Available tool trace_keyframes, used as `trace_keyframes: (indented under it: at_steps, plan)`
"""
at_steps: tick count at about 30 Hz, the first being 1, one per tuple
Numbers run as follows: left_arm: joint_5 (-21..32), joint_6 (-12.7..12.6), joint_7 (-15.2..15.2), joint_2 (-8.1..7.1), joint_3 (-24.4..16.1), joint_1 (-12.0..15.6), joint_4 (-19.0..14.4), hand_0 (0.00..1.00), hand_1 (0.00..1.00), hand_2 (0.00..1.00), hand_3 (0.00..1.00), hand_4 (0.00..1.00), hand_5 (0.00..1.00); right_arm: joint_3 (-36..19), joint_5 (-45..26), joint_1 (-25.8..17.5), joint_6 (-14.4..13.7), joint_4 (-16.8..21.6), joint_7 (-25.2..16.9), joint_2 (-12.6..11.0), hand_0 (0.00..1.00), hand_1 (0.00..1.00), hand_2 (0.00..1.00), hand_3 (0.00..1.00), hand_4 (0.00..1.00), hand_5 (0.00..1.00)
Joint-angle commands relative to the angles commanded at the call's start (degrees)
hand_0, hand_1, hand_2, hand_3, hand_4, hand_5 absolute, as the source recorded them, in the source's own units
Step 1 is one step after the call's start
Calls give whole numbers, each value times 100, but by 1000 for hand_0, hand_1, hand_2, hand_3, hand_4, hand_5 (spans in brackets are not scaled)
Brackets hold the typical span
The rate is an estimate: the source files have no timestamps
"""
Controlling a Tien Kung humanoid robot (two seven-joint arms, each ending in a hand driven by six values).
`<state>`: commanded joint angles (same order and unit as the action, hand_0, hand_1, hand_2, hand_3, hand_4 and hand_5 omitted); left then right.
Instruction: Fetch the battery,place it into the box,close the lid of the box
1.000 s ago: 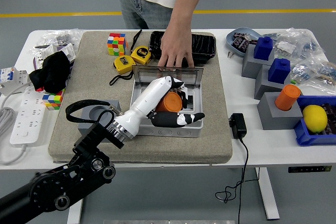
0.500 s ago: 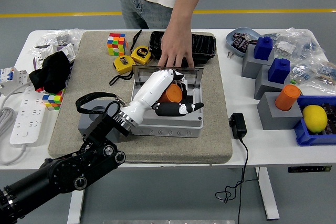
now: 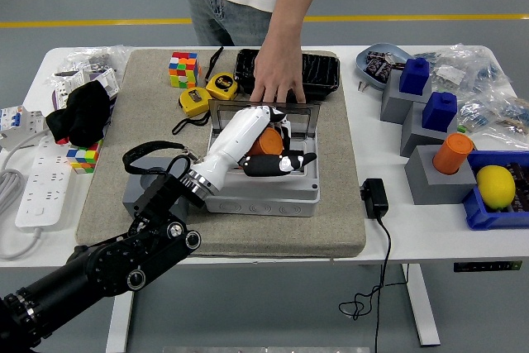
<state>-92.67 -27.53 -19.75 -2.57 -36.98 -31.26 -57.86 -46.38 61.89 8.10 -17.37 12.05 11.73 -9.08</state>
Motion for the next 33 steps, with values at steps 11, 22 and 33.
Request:
trace_keyframes:
  at_steps: [11,22,33]
  plan:
    - [-134,265,80,-31,-11,23,-23,590,614,557,548,964,642,14,-8,-6,11,9,3,3,817,783,743,750,980,654]
    - [-173,249,76,-51,-49,20,-91,614,607,535,539,934,617,-19,3,-4,10,7,3,1,817,783,743,749,981,655]
    - [-400,107,8,-299,39,142,-806,347,257,332,474,965,650,-82,17,-6,19,7,5,12,815,783,743,749,981,654]
